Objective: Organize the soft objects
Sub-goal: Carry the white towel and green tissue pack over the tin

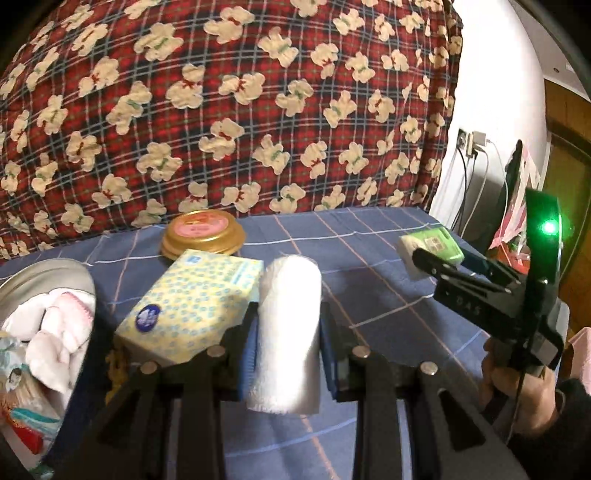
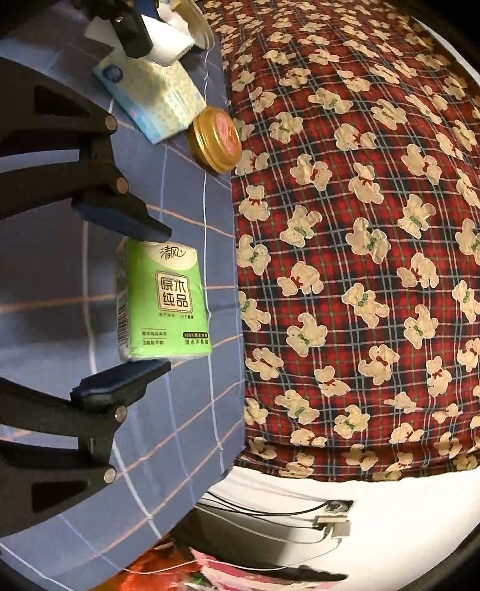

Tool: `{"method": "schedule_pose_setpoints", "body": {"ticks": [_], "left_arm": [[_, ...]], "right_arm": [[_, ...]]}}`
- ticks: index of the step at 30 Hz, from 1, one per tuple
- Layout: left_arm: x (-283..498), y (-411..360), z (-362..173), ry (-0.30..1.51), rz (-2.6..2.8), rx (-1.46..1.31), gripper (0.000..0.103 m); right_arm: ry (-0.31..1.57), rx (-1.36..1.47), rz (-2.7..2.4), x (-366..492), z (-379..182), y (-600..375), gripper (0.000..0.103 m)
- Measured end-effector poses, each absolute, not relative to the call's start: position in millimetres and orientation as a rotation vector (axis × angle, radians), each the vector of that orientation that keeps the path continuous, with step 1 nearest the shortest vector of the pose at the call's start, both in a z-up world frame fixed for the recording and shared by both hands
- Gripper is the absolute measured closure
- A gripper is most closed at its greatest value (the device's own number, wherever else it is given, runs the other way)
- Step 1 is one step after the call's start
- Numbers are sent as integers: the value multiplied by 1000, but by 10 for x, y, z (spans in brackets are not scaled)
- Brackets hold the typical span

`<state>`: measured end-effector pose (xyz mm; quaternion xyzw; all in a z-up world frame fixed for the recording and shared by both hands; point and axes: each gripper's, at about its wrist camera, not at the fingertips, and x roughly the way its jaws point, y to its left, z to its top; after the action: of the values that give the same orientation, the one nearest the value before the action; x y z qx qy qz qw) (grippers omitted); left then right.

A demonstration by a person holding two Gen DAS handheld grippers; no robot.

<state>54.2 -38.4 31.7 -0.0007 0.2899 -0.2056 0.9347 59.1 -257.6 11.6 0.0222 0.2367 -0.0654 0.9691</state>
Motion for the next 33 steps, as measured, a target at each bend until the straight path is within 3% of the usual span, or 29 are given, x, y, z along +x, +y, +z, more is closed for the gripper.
{"method": "schedule_pose_setpoints", "body": {"ticks": [33], "left_arm": [[284, 592, 461, 436, -274, -12, 75]], "right_arm": [[368, 106, 62, 30, 452, -1016, 37]]}}
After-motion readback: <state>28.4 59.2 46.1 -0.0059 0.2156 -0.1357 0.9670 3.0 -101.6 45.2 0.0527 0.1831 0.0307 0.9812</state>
